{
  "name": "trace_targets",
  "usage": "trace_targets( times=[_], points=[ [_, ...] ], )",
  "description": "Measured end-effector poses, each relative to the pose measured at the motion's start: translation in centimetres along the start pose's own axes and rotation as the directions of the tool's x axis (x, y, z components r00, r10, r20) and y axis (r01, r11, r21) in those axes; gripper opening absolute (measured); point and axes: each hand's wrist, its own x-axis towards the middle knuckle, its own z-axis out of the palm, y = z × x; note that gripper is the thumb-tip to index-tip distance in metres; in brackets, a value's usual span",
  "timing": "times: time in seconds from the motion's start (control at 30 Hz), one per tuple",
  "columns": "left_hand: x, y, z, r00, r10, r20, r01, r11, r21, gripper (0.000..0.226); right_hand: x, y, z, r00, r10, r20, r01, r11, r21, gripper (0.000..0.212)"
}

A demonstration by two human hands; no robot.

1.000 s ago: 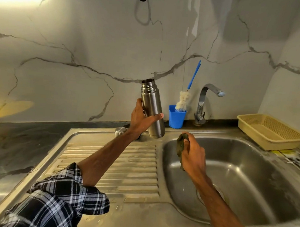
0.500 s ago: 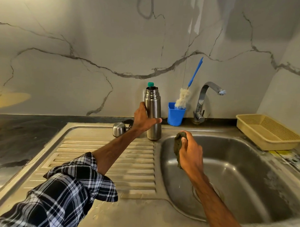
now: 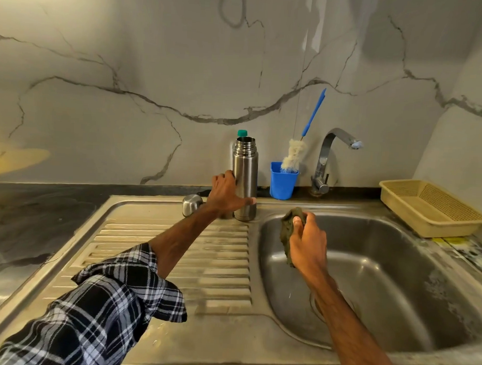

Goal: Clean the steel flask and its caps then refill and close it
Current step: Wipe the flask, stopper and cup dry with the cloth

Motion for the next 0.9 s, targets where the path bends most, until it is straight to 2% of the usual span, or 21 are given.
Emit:
trace_targets(
  times=[0.13, 0.27, 0.33, 0.43, 0.53, 0.63, 0.7, 0.77, 0.83, 0.9],
  points=[
    [-0.1, -2.7, -2.3, 0.978, -0.001, 0.21, -0.071, 0.94, 0.335, 0.09, 0.2, 0.1, 0.0, 0.999, 0.036, -0.037, -0.035, 0.999, 0.02, 0.029],
    [0.1, -5.2, -2.4, 0.935, -0.028, 0.353, -0.139, 0.888, 0.438, 0.081, 0.1, 0.1, -0.1, 0.999, 0.007, -0.035, -0.005, 0.999, 0.036, 0.026],
    [0.0, -5.7, -1.9, 0.94, -0.006, 0.34, -0.158, 0.877, 0.454, 0.072, 0.0, 0.0, -0.2, 1.0, 0.006, -0.03, -0.005, 0.999, 0.04, 0.026],
    [-0.1, -6.1, -1.3, 0.968, 0.062, 0.244, -0.169, 0.879, 0.447, 0.059, 0.0, 0.0, -0.4, 0.999, -0.002, -0.036, 0.004, 0.999, 0.047, 0.026],
    [-0.6, -6.2, -1.2, 0.983, 0.095, 0.16, -0.154, 0.896, 0.416, 0.061, 0.0, 0.0, -0.7, 0.999, -0.038, -0.037, 0.04, 0.996, 0.074, 0.025],
    [-1.8, -6.3, -1.8, 0.99, 0.131, 0.056, -0.142, 0.954, 0.263, 0.067, 0.1, -0.2, -0.9, 0.996, -0.067, -0.06, 0.072, 0.994, 0.077, 0.026],
    [-3.5, -5.9, -2.4, 0.992, 0.12, -0.025, -0.118, 0.991, 0.059, 0.068, 0.2, -0.2, -1.0, 0.995, -0.074, -0.07, 0.078, 0.995, 0.065, 0.027],
    [-5.9, -4.7, -3.3, 0.997, 0.051, -0.058, -0.06, 0.982, -0.181, 0.064, 0.2, -0.2, -1.3, 0.995, -0.075, -0.065, 0.082, 0.991, 0.102, 0.024],
    [-8.6, -2.9, -3.9, 0.998, -0.022, 0.053, 0.042, 0.908, -0.418, 0.06, -0.1, -0.4, -1.6, 0.995, -0.083, -0.06, 0.091, 0.986, 0.143, 0.021],
    [-10.9, -1.0, -3.9, 0.967, -0.004, 0.255, 0.174, 0.74, -0.649, 0.055, -0.1, -0.6, -1.7, 0.997, -0.06, -0.055, 0.069, 0.981, 0.182, 0.021]
  ],
)
